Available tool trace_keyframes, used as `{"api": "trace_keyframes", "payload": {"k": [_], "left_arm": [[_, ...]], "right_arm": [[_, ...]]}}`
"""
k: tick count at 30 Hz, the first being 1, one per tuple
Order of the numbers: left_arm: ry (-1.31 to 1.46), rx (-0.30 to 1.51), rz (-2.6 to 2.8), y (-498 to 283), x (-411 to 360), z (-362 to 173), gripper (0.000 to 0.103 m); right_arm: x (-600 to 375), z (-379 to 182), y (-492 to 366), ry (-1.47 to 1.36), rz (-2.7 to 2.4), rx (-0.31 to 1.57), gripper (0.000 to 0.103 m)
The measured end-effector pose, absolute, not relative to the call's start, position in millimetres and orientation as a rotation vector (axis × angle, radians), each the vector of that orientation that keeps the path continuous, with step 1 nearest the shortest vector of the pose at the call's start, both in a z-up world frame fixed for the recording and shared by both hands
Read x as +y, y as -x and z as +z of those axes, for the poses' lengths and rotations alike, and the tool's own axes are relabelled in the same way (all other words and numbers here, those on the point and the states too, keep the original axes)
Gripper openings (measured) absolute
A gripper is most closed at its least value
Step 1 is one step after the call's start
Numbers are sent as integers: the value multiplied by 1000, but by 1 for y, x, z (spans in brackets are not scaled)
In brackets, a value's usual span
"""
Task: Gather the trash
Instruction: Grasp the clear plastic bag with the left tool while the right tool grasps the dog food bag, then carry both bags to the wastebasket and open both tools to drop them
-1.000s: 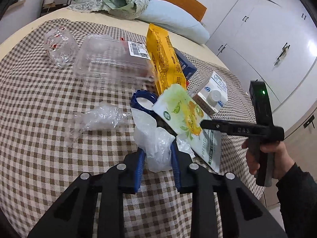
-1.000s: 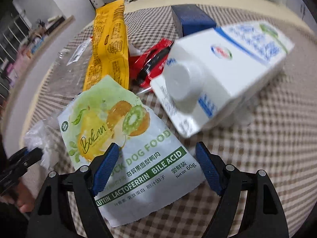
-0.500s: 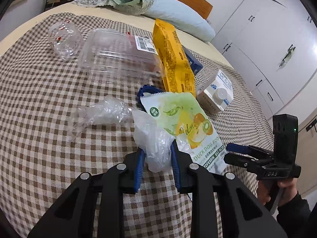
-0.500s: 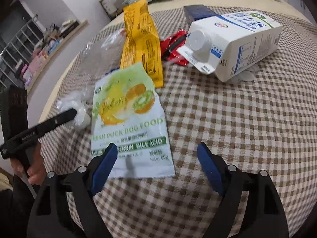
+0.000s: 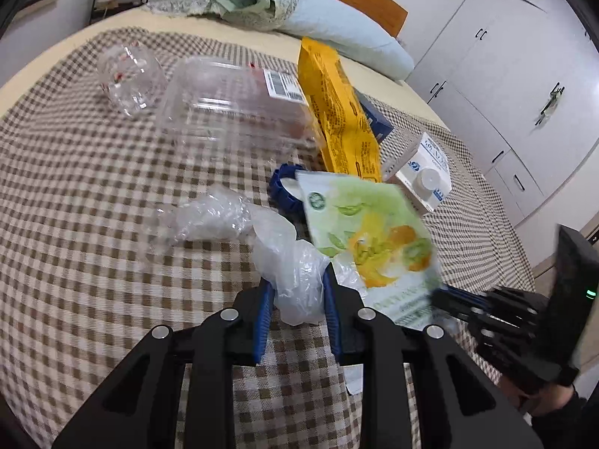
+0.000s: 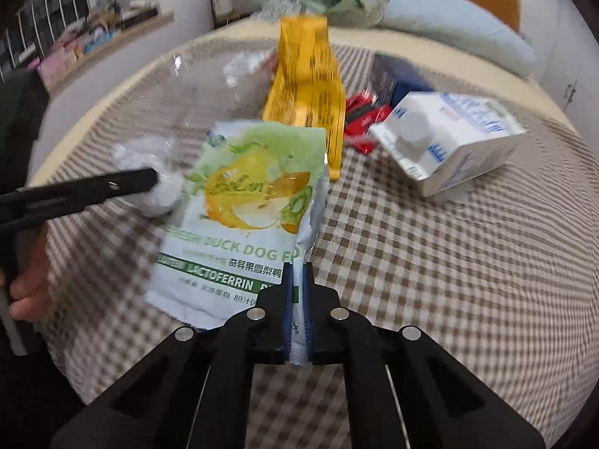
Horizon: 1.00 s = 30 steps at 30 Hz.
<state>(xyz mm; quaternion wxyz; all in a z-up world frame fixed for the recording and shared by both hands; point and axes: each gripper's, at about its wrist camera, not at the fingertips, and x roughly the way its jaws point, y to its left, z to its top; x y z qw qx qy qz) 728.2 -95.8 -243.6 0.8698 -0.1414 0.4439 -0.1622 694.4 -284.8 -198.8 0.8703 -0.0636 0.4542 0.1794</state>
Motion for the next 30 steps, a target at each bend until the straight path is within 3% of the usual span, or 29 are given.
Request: {"api": "trace_keyframes", "payload": {"k": [9, 15, 22, 30], "left_arm": [[226, 825, -354, -679, -93, -213, 23], [269, 856, -502, -601, -118, -206, 23], [210, 990, -787, -506, -210, -214, 23], [40, 1109, -914, -445, -317, -252, 23]], "right_arm": [[-356, -125, -579, 23, 189, 789, 4], [-463, -137, -465, -83, -98, 811, 4], [-554, -217, -335, -159, -414, 963, 4], [-599, -367, -327, -65, -574, 1197, 4]]}}
